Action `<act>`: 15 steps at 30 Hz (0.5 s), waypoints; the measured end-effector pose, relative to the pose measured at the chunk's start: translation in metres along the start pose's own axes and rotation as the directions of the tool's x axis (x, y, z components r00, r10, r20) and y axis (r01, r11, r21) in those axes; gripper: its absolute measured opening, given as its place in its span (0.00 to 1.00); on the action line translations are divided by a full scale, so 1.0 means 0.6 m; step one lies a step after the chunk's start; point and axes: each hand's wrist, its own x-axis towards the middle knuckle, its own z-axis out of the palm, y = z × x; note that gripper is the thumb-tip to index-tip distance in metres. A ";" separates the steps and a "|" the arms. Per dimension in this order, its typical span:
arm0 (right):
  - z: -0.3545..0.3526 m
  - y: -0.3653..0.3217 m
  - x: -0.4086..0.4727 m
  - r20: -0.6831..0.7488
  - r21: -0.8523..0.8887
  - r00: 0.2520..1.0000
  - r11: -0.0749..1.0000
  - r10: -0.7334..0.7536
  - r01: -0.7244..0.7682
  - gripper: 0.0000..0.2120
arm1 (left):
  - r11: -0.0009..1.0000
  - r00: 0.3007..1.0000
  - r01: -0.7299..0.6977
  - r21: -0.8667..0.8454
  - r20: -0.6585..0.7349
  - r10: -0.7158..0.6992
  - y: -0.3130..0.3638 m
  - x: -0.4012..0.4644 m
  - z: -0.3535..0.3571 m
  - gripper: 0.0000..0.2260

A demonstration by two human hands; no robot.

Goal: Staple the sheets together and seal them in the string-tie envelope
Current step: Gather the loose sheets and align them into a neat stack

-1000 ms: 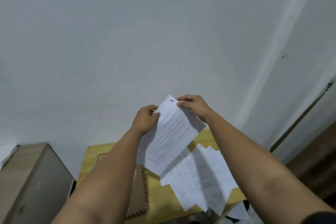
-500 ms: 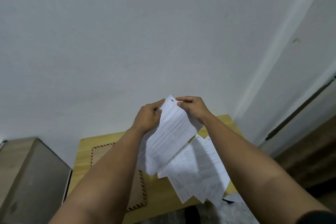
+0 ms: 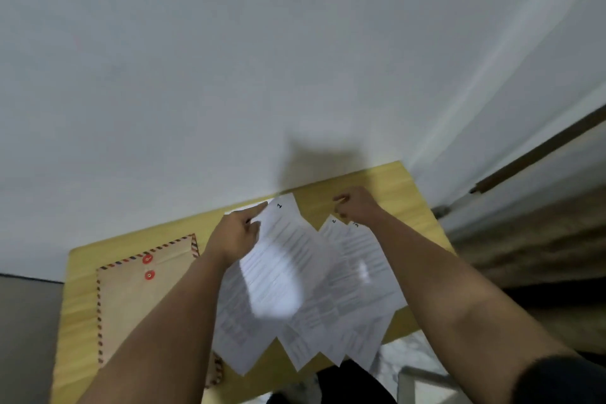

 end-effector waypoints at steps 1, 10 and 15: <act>0.009 0.019 0.031 0.027 -0.092 1.000 0.996 -0.006 0.009 0.14 | 1.000 1.000 0.022 0.011 0.018 -0.022 -0.010 0.012 0.013 0.23; 0.075 0.082 0.178 0.175 -0.448 0.982 0.882 -0.071 0.144 0.03 | 0.994 0.989 0.101 0.041 0.105 -0.105 -0.049 0.083 0.073 0.23; 0.056 0.076 0.187 0.316 -0.498 0.947 0.840 -0.053 0.213 0.06 | 0.993 0.989 0.116 0.026 0.090 -0.118 -0.035 0.088 0.073 0.22</act>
